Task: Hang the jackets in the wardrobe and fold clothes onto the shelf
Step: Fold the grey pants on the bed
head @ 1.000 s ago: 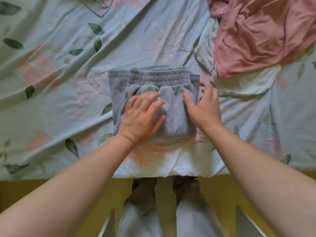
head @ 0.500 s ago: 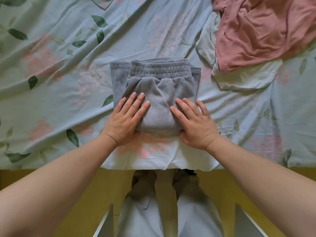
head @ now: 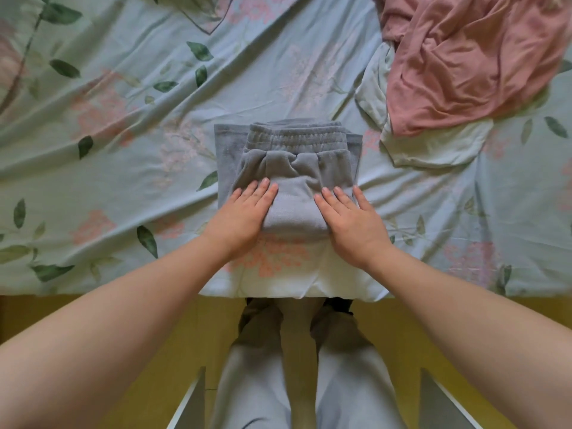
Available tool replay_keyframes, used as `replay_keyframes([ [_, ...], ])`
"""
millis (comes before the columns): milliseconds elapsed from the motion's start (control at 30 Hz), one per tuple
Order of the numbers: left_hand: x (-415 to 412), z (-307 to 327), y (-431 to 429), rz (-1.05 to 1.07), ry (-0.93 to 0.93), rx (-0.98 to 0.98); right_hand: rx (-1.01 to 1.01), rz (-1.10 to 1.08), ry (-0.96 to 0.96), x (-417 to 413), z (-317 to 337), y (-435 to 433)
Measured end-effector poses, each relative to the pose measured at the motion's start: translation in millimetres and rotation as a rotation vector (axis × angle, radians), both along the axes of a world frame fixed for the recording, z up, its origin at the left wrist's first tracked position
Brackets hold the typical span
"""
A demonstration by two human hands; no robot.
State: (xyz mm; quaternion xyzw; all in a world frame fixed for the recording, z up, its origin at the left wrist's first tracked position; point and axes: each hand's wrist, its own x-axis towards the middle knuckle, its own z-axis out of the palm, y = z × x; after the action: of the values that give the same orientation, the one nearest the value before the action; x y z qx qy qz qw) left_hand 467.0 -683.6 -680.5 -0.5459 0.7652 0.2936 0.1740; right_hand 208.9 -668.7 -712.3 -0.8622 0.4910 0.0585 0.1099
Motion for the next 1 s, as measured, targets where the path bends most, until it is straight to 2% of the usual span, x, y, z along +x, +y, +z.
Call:
replay_keyframes([
  [100,-6.0,33.8,7.4,0.011,0.028,0.142,0.219,0.024,-0.075,-6.4,38.2,-1.4],
  [167,-3.4,51.5,6.5,0.036,0.055,0.306,0.451,-0.064,-0.112,-8.8,71.0,-10.4],
  [267,6.7,70.3,-18.7,0.155,0.162,0.485,0.628,-0.238,-0.219,-14.1,100.9,-32.8],
  [367,18.7,71.9,-57.3,0.397,0.213,0.374,0.625,-0.446,-0.400,-19.6,99.2,-62.6],
  [467,30.1,52.4,-79.1,0.578,0.165,0.198,0.641,-0.681,-0.500,-20.2,73.6,-87.2],
  [533,34.8,29.0,-77.2,0.637,0.079,0.159,0.659,-0.794,-0.488,-21.4,48.1,-94.1],
  [633,33.8,0.4,-60.4,0.837,0.046,0.093,0.655,-0.891,-0.343,-19.4,19.6,-94.0],
  [700,28.2,-6.6,-50.4,1.033,0.009,0.042,0.668,-1.002,-0.289,-15.2,13.7,-94.1],
  [767,21.7,-9.1,-42.2,1.321,-0.001,0.124,0.741,-1.136,-0.342,-11.2,12.8,-93.2],
  [867,22.6,-15.2,-32.2,1.687,0.266,0.287,0.966,-1.381,-0.637,-6.0,13.9,-87.0],
  [933,26.0,-18.6,-27.8,1.745,0.411,0.362,1.121,-1.472,-0.828,-6.8,15.6,-80.8],
  [1000,21.9,-10.0,-26.1,1.758,0.575,0.478,1.186,-1.479,-0.901,-7.4,22.3,-73.7],
])
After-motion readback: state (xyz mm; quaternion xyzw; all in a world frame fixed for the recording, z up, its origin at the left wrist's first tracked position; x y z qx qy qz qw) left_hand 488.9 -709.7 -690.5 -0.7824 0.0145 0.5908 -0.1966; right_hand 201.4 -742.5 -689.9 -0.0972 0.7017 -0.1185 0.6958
